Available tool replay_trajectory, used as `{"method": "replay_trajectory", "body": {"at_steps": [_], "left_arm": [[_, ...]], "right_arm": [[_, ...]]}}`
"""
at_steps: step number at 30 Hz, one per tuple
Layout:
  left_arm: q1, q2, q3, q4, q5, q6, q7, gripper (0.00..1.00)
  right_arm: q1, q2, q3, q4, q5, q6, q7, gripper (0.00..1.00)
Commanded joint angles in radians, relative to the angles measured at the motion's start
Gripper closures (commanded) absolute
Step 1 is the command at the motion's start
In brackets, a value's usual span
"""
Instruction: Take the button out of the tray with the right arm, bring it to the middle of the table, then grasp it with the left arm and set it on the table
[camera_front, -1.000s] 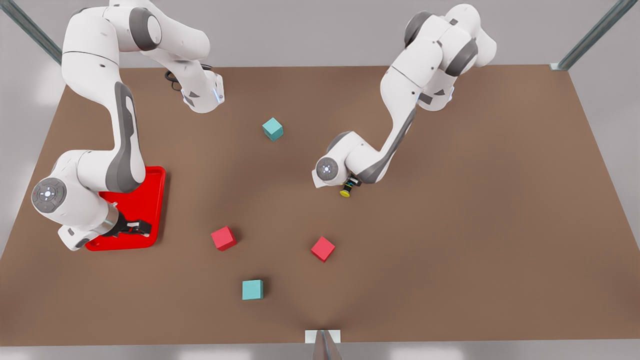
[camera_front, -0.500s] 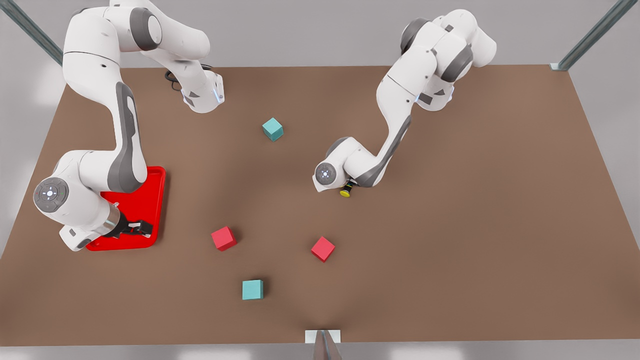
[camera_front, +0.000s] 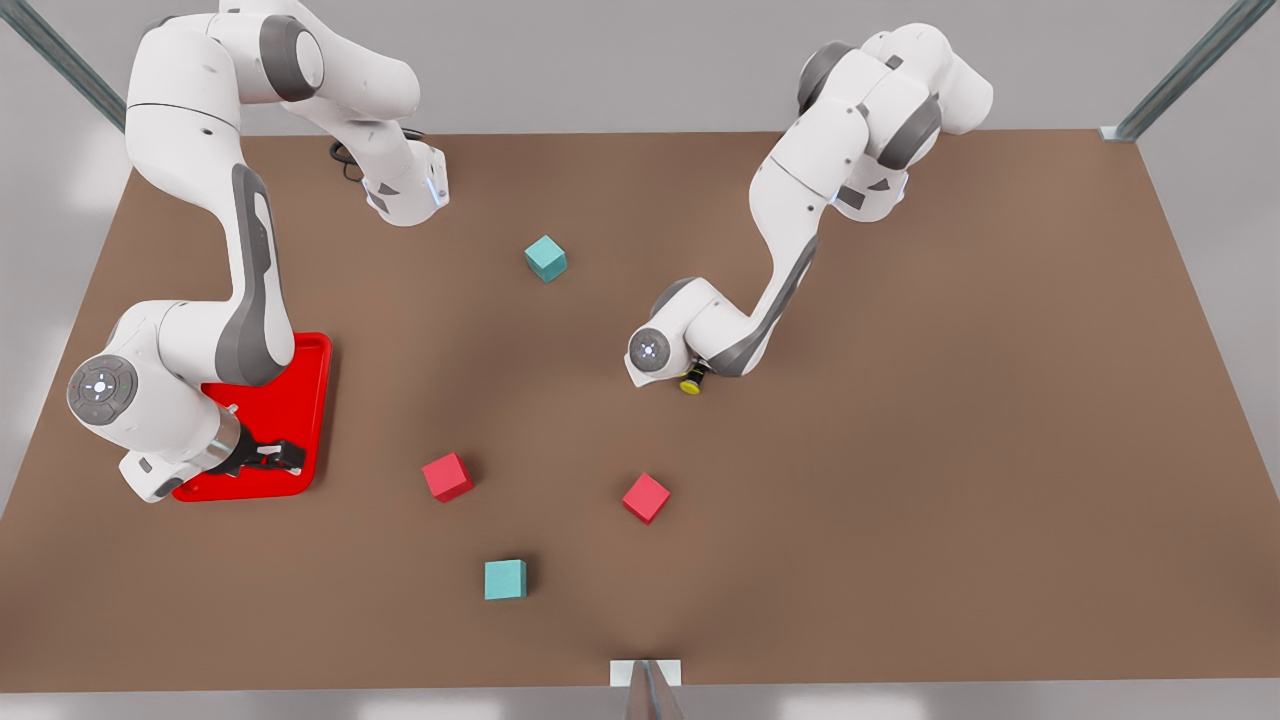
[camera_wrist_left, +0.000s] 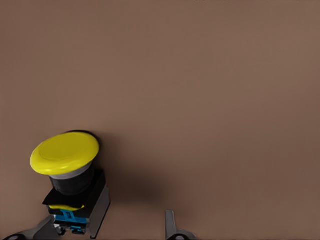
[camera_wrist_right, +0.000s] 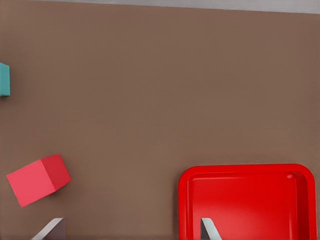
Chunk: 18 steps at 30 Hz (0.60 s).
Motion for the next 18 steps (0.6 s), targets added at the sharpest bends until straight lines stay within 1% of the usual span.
{"method": "replay_trajectory", "body": {"at_steps": [1,15,17,18], "left_arm": [[0.0,0.002,0.0,0.001,0.002,0.009,-0.03,0.0],[0.003,0.008,0.0,0.004,0.002,0.025,-0.029,0.01],[0.003,0.008,0.0,0.004,0.002,0.025,-0.029,0.03],[0.003,0.008,0.0,0.004,0.002,0.025,-0.029,0.1]], "right_arm": [[-0.001,-0.001,0.0,0.001,0.001,-0.002,-0.006,0.0],[0.004,0.0,0.0,-0.001,0.001,0.0,-0.006,0.0],[0.003,0.0,0.0,-0.001,0.001,-0.002,-0.006,0.0],[0.003,0.0,0.0,-0.001,0.001,0.0,-0.007,0.0]]}}
